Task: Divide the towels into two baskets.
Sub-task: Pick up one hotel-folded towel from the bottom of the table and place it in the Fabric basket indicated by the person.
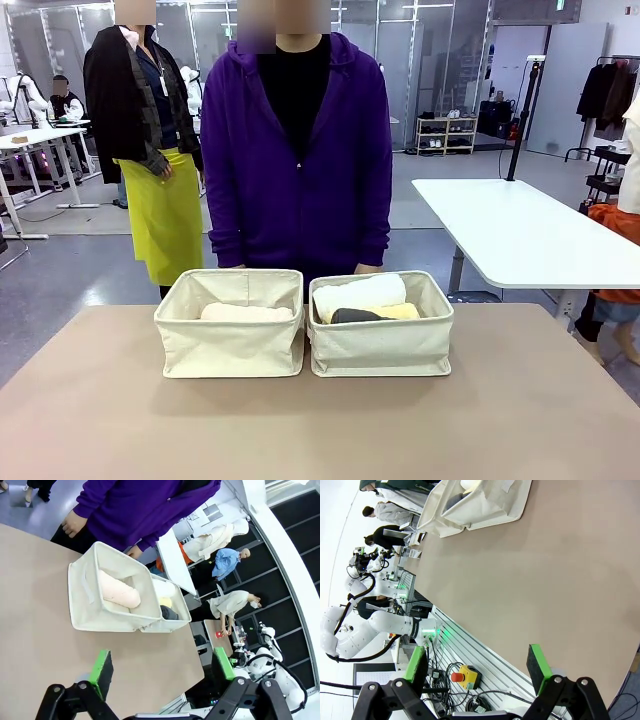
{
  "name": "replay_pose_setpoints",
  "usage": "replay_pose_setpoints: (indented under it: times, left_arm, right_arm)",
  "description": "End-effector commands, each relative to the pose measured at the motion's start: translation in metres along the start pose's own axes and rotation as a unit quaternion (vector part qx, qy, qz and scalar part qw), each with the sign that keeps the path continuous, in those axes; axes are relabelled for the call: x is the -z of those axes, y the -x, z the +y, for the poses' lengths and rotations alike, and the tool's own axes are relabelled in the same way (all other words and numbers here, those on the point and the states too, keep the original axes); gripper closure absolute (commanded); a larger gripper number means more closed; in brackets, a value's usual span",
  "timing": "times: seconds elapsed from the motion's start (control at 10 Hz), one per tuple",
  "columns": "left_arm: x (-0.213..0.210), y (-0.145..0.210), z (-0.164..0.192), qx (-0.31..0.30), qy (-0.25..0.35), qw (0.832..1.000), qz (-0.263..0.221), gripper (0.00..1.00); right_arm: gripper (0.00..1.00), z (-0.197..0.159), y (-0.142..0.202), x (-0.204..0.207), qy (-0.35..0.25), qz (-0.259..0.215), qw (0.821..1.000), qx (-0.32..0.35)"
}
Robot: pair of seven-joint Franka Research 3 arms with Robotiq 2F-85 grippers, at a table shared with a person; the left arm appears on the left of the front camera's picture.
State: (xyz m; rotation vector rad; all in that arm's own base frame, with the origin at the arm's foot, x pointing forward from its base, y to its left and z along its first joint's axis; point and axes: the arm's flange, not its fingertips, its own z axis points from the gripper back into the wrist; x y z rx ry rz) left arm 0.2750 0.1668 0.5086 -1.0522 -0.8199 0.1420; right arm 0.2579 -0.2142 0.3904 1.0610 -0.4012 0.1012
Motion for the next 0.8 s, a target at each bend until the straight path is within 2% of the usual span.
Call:
replay_pose_setpoints:
  times: [0.0, 0.7]
  left_arm:
    - [-0.002, 0.0014, 0.0001, -0.003, 0.003, 1.0, 0.005, 0.0]
    - [-0.002, 0.0014, 0.0001, -0.003, 0.003, 1.0, 0.005, 0.0]
  right_arm:
    - [0.0, 0.0037, 0.0, -0.0007, -0.005, -0.007, 1.0, -0.002]
    - [0.0, 0.0037, 0.0, -0.0007, -0.005, -0.007, 1.0, -0.002]
